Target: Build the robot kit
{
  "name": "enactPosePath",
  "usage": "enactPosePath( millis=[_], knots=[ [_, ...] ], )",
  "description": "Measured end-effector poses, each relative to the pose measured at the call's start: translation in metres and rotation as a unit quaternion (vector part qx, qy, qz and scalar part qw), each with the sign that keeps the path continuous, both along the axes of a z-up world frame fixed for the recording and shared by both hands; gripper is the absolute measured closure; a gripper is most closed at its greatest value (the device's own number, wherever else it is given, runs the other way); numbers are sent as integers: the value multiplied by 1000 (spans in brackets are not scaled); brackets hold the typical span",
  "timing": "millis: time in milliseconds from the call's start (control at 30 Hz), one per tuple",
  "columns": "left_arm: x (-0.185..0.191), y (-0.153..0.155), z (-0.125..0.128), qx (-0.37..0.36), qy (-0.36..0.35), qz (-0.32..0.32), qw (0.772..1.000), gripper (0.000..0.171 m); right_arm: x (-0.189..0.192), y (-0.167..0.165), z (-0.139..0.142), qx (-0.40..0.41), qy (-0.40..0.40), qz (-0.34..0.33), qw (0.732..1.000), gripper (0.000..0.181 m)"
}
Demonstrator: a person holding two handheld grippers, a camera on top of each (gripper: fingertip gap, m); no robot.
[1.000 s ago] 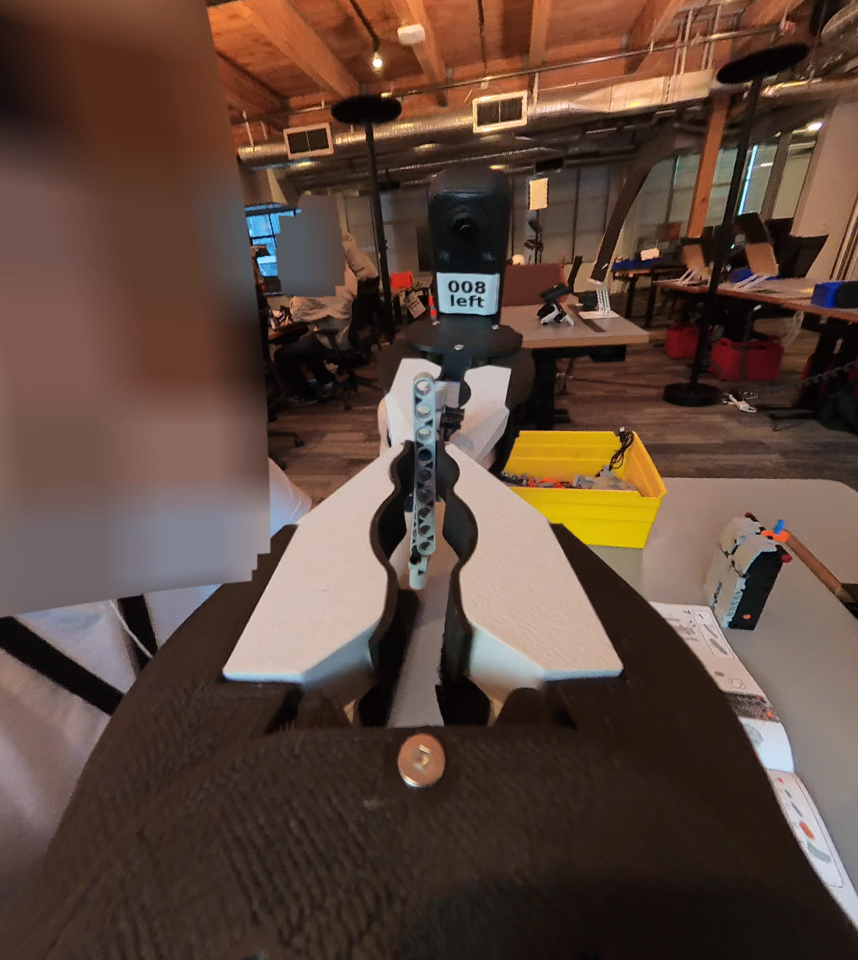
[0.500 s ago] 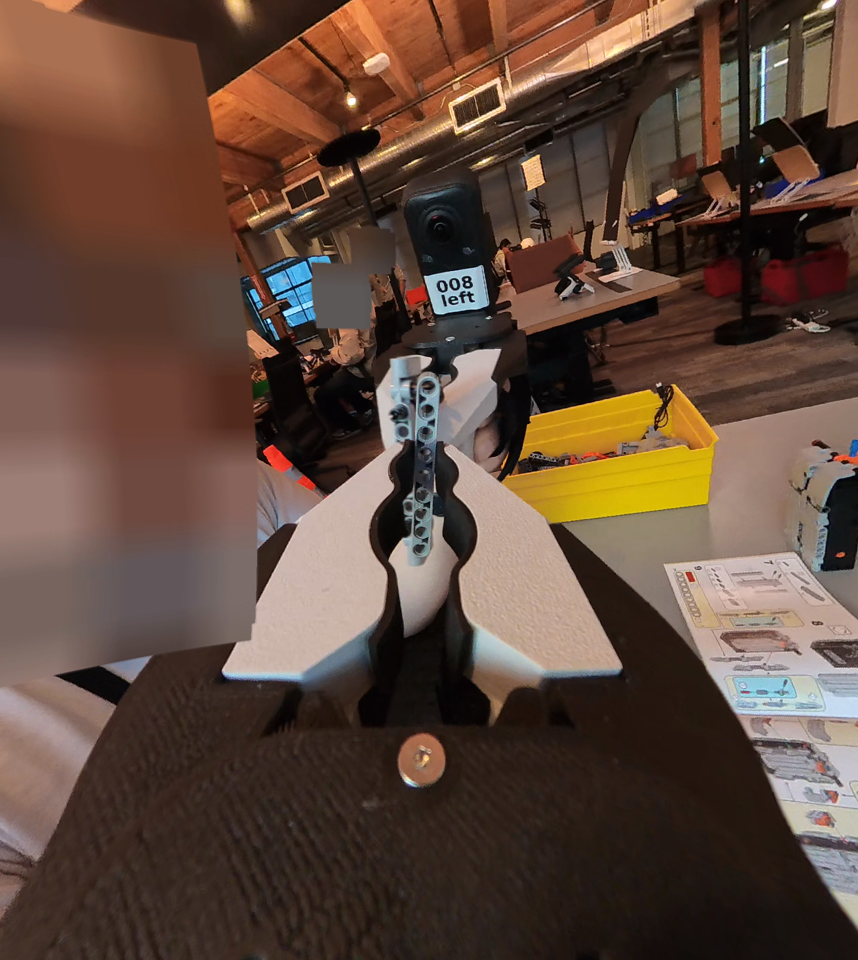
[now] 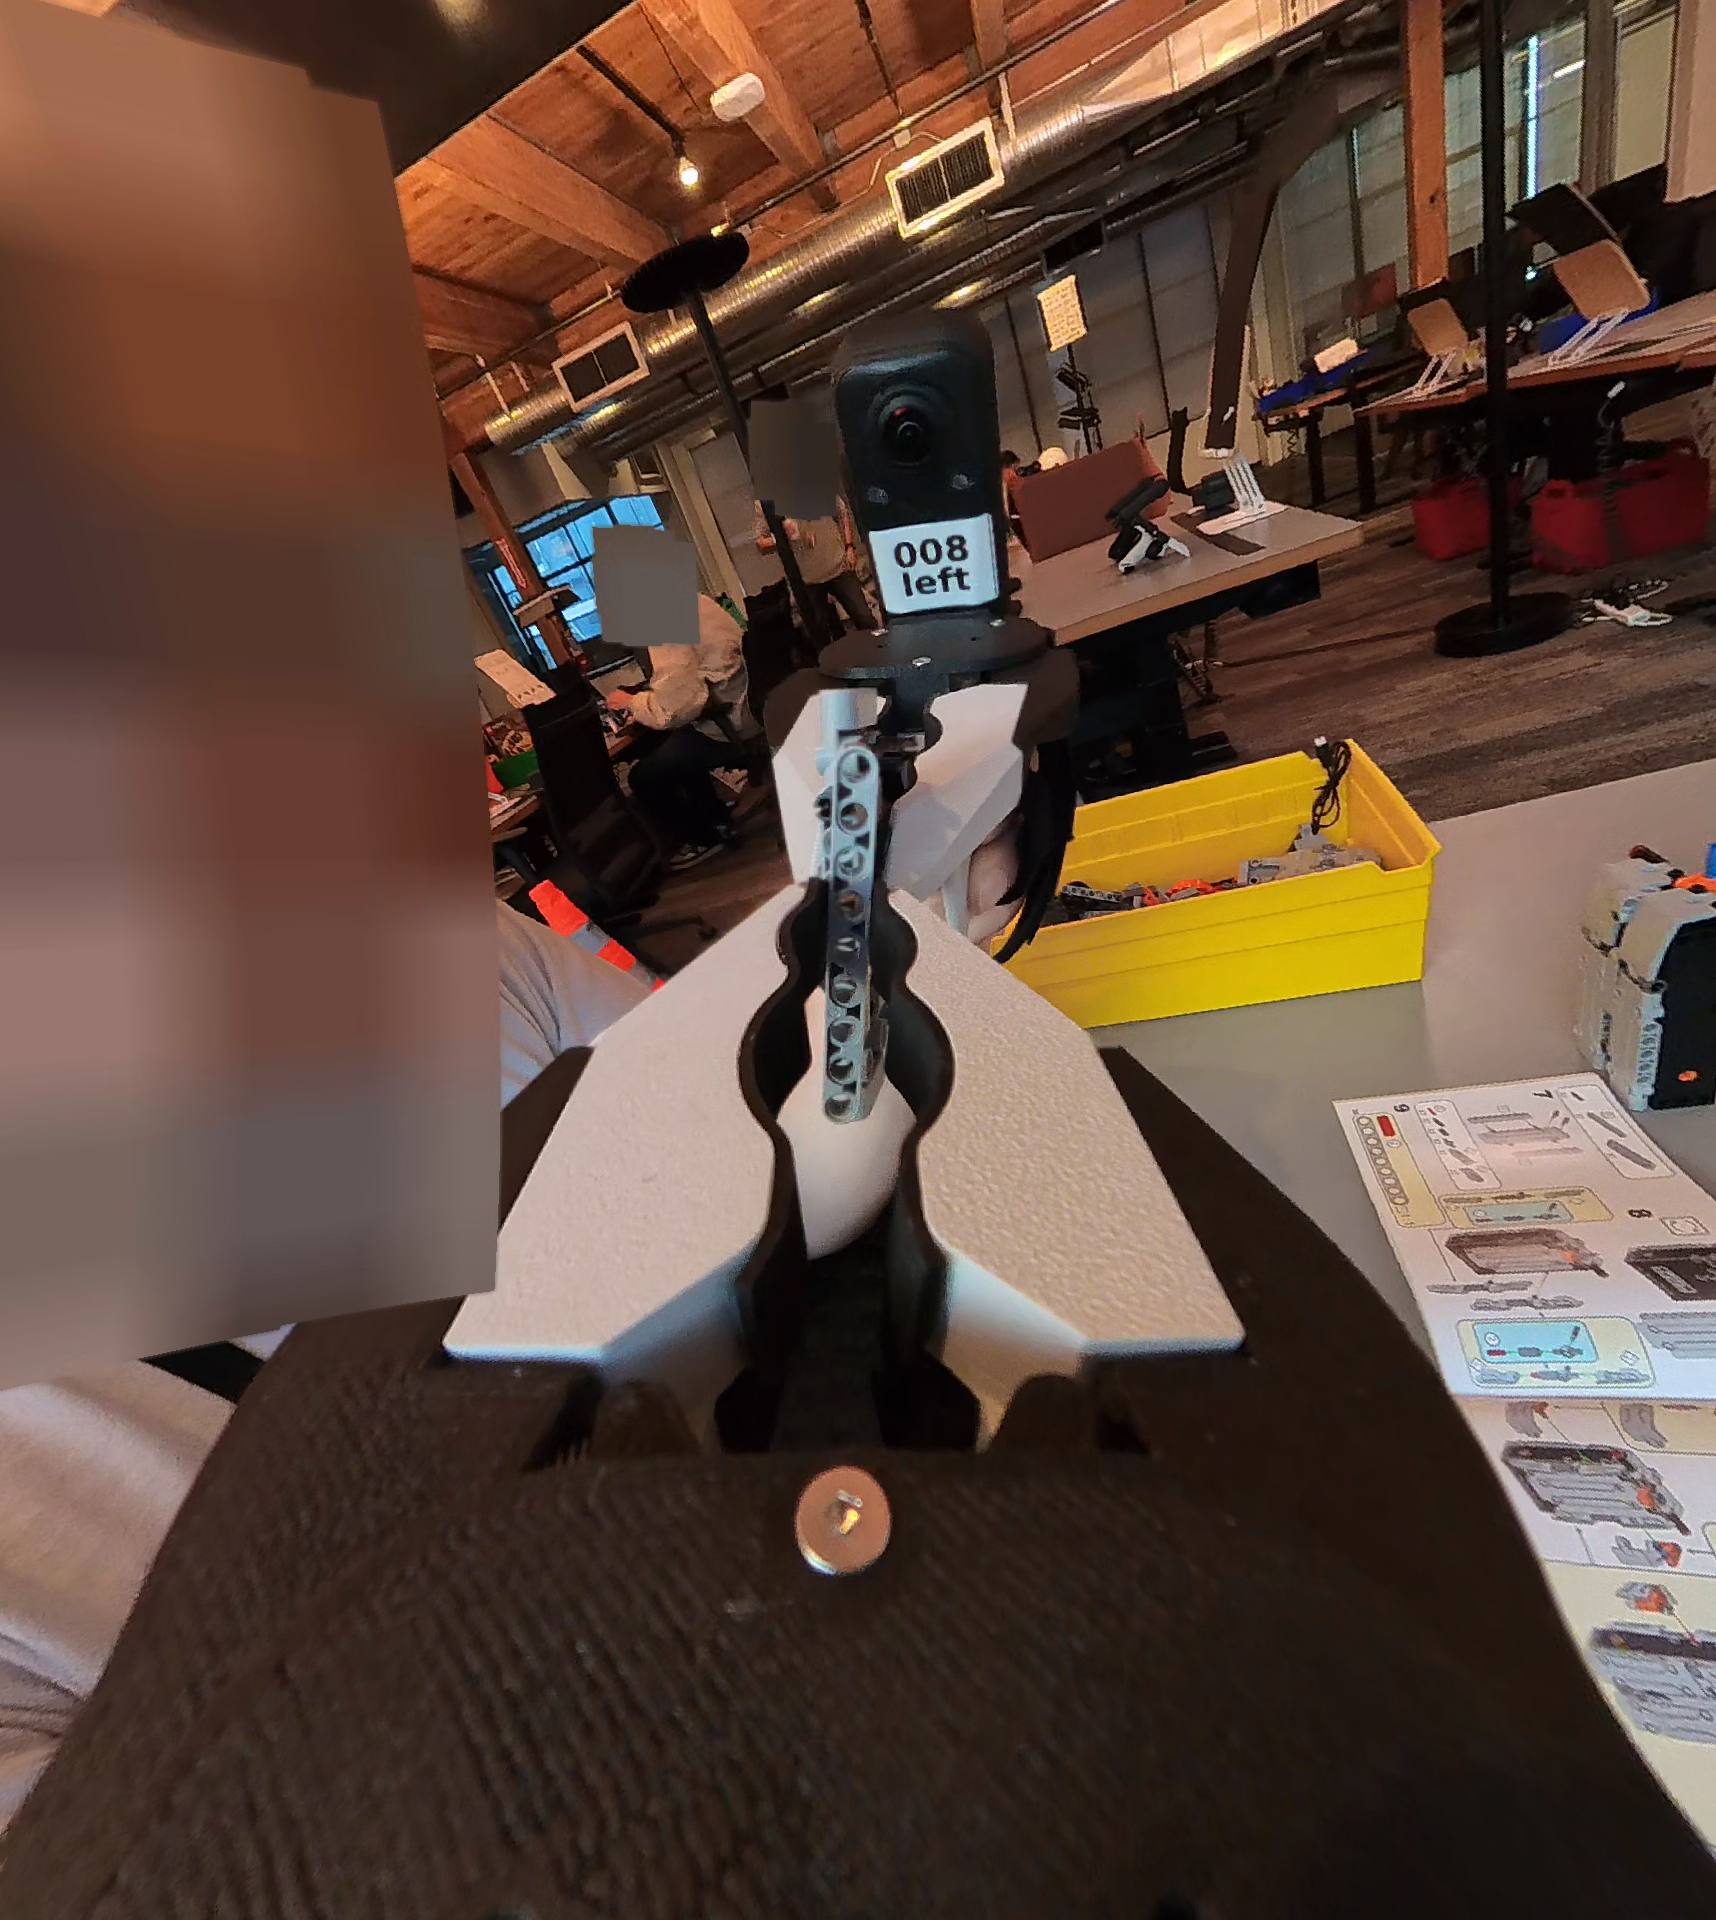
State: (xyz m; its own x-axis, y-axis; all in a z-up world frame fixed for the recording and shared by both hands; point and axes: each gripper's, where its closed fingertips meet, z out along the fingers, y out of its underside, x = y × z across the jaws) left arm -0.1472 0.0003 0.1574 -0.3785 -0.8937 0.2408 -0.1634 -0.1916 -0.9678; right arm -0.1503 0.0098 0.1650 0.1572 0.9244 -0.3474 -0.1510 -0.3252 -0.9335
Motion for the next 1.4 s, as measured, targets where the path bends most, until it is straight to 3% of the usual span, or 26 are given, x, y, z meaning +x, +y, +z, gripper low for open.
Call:
enactPosePath(
  millis=[33, 1167, 1400],
  knots=[
    [1, 1, 0, -4, 1, 1, 1000, 167, 0, 0, 0, 3, 0, -3, 1000, 175],
    [1, 22, 24, -20, -77, 85, 993, 167, 0, 22, 29, 140, 57, -174, 973, 174],
    [-2, 20, 23, -9, -75, 80, 994, 167, -3, 19, 29, 118, 71, -138, 981, 174]
  ],
)
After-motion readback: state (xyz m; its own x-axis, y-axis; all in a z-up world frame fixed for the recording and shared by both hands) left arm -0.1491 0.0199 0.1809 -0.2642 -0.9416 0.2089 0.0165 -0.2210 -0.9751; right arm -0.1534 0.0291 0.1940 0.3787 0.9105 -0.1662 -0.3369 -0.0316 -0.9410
